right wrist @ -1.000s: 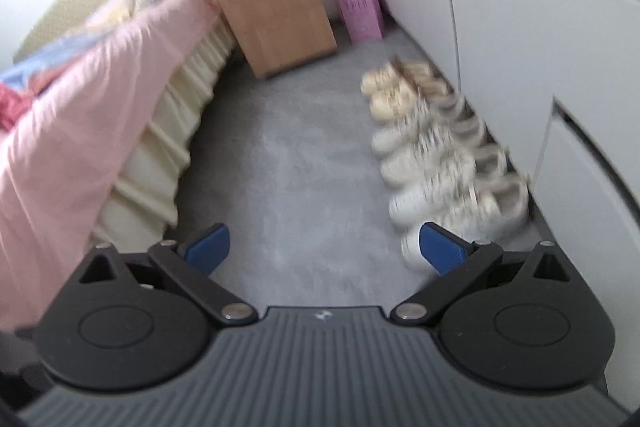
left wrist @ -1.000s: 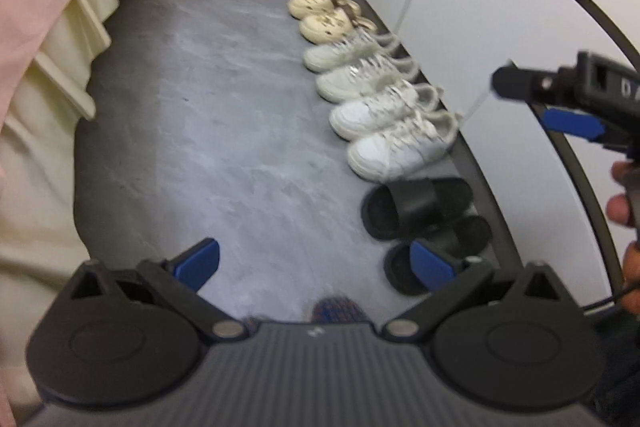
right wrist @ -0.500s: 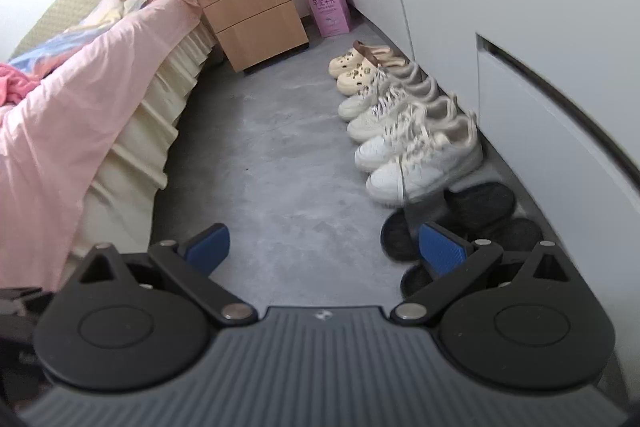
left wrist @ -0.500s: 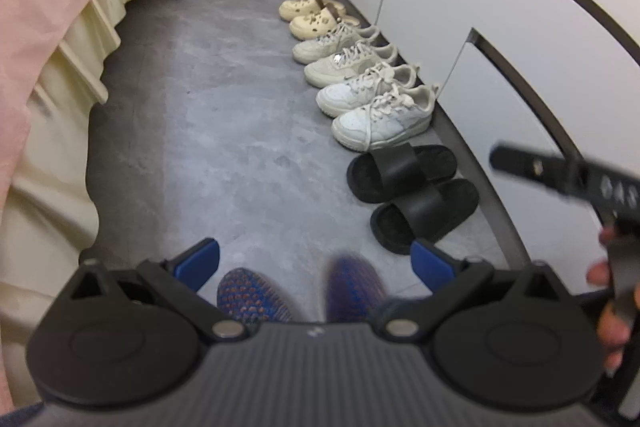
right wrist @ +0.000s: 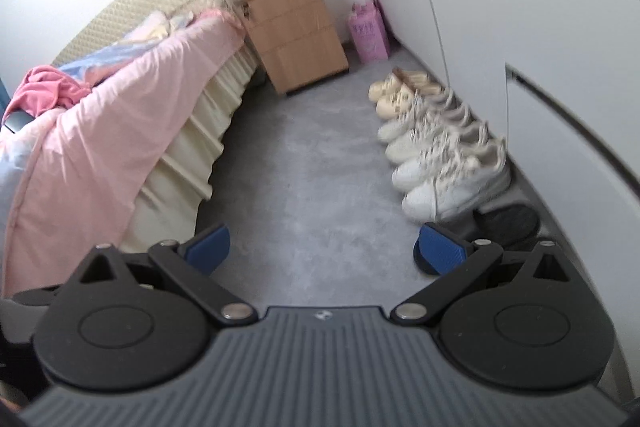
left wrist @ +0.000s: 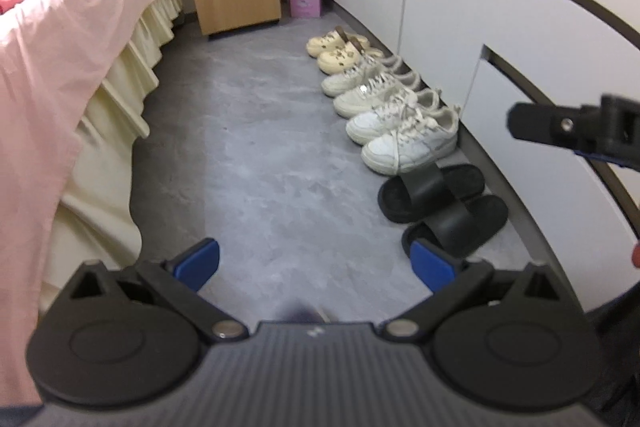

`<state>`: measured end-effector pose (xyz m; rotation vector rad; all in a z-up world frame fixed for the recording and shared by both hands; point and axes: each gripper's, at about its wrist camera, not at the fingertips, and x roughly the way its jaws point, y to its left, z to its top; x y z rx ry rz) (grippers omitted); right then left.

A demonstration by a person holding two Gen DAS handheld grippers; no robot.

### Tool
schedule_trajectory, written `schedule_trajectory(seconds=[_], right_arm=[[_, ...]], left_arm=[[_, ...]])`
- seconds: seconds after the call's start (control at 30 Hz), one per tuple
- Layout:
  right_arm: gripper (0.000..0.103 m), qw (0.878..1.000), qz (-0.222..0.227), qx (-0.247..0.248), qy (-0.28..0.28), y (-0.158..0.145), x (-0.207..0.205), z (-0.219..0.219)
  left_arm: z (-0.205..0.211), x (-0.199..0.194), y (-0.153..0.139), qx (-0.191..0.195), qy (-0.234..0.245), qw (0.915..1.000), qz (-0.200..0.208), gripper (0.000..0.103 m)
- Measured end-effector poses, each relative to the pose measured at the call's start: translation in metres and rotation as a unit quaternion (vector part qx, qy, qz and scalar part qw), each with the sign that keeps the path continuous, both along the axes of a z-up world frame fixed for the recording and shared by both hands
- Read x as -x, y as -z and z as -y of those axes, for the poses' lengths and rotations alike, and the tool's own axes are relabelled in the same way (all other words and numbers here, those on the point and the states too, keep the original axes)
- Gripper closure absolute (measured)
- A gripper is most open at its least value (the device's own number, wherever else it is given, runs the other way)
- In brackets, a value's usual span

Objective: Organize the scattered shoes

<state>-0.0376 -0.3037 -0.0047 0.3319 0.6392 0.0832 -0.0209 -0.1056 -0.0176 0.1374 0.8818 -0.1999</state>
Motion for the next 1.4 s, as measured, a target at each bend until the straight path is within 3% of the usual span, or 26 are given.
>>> schedule_trajectory(seconds=[0.47,0.63,0.73,0.87,1.4], right_arm=[[0.000,0.998,-0.019,0.031,0.052,0.034,-0.002,0.013],[0.000,0.997,-0.013,0.037,0.063,0.043,-0.004,0.011],[0.000,0.997,-0.020,0.036,0.062,0.051,-0.005,0.008],[0.000,0.997,-0.036,0.032,0.056,0.062,-0.007,0.005],[0.000,0.997,-0.049,0.049,0.043,0.080,-0.003,-0.013]], left_arm=[[-0.019,-0.013,0.043,0.041,-0.004,0.9971,0.065,0.000],[-0.027,-0.022,0.051,0.065,-0.021,0.9968,0.041,0.000],[-0.023,-0.022,0.054,0.048,-0.022,0.9980,0.035,0.000],[-0.034,-0.026,0.063,0.034,-0.029,0.9990,-0.003,0.000],[-0.041,-0.014,0.056,0.044,-0.017,0.9989,0.007,0.000]])
